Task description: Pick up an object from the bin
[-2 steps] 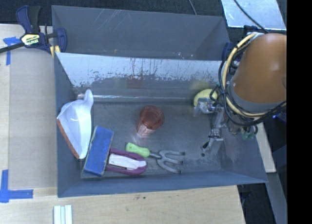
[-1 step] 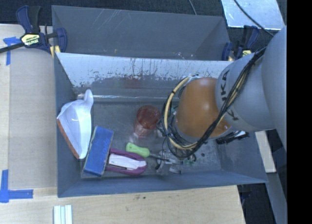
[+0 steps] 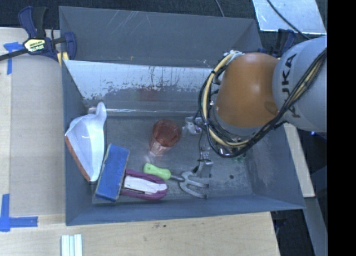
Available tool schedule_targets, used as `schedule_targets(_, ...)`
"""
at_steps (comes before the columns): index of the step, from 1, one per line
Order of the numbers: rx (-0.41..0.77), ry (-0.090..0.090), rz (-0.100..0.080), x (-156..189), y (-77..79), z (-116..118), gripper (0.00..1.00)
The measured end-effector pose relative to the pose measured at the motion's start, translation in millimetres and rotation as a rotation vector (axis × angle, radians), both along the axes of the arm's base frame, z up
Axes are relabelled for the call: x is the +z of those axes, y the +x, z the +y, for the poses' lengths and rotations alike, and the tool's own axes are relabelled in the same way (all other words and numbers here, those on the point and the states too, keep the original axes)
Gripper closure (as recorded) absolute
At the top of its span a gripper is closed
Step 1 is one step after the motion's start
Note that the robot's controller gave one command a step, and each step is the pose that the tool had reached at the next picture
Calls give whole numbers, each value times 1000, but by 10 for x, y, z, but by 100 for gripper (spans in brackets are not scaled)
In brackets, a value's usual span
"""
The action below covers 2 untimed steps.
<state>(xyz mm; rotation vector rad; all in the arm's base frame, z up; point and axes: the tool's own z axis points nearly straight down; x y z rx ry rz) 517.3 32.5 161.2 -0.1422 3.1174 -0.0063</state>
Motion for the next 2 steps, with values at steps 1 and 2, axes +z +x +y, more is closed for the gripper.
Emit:
schedule_targets(1,-151,5,27,-904,-284,128,0)
schedule_targets(2,-26,1,-5,-910,-304,161,0)
